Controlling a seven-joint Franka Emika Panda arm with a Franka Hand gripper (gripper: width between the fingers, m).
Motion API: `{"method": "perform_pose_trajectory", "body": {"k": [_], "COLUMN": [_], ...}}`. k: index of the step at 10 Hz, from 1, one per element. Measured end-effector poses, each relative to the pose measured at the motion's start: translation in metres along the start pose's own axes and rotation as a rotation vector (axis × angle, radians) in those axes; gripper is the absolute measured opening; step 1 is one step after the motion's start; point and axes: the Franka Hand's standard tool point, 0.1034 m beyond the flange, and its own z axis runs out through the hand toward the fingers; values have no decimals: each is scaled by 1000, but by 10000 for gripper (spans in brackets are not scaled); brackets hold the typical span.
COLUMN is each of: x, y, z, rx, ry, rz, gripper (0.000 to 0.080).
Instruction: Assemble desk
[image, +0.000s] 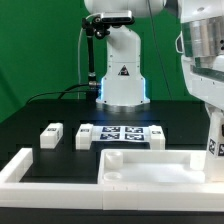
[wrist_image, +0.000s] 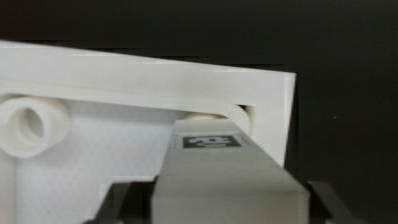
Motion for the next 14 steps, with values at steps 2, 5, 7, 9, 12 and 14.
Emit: {"method": "perform_pose_trajectory", "body": {"k": [2, 5, 7, 9, 12, 14], "x": [0, 1, 1, 1, 9, 10], "y": [1, 2, 2, 2, -5, -2], "z": [0, -3, -3, -3, -1, 1], "rx": [-4, -15, -18, -19, -17, -13], "ry": [2, 2, 6, 4, 119, 126], "rz": [-90, -596, -789, -927, -1561, -1592], "gripper": [293, 636, 647, 649, 649, 649]}}
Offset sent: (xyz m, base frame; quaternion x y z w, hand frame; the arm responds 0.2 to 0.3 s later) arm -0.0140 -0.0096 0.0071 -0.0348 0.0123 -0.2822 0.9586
